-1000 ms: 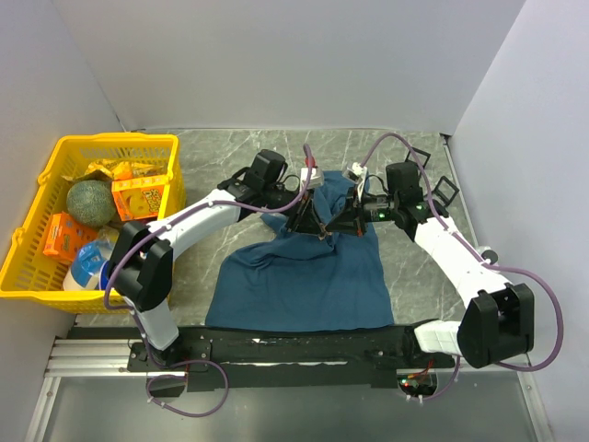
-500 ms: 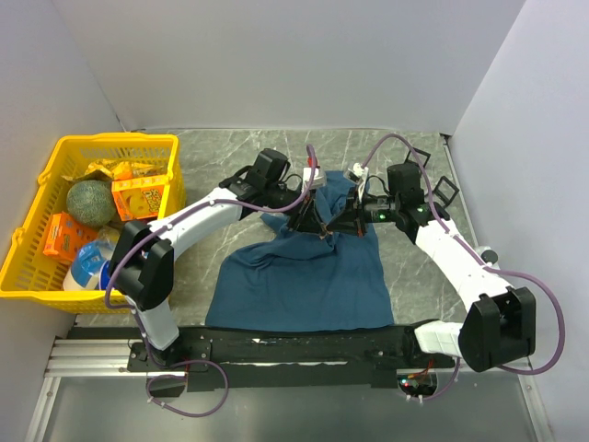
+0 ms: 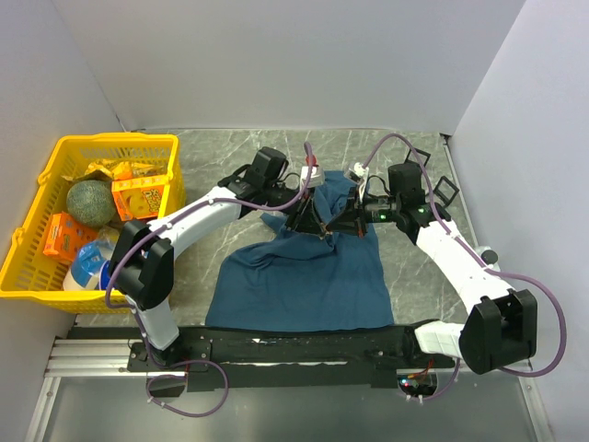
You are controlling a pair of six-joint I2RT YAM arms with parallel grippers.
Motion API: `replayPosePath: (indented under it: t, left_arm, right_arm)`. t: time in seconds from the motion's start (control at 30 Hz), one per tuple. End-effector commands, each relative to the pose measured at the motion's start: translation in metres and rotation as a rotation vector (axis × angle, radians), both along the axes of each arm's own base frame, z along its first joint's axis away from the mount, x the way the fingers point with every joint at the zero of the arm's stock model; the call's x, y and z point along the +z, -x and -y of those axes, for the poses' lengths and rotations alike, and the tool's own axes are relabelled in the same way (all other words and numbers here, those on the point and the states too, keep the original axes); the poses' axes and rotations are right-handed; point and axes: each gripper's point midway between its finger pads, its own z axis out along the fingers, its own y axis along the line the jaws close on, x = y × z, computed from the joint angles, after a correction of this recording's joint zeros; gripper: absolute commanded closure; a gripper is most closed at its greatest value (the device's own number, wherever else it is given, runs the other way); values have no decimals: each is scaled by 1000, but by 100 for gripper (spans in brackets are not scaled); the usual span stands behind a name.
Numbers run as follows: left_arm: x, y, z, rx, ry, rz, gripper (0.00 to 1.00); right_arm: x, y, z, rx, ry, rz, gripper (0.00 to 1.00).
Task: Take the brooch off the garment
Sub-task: Close the brooch.
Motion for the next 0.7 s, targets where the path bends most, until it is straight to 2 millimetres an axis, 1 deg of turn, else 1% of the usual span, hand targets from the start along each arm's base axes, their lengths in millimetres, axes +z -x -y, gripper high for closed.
replayPosePath:
  t: [0.0,0.17,0.5,0.67]
  left_arm:
    - [21,6,2,-60,77,10,72]
    - [21,9,1,-82,94,-16,64]
    - [19,11,1,-95,93,-21,60]
    - [15,11,1,-92,83,-1,57]
  right_arm:
    - [13,4,-2,21,-31,42,100]
    - [15,4,-2,23,-34,41,100]
    - [15,5,-1,25,-41,34,100]
    - [21,7,-1,36,-75,5,100]
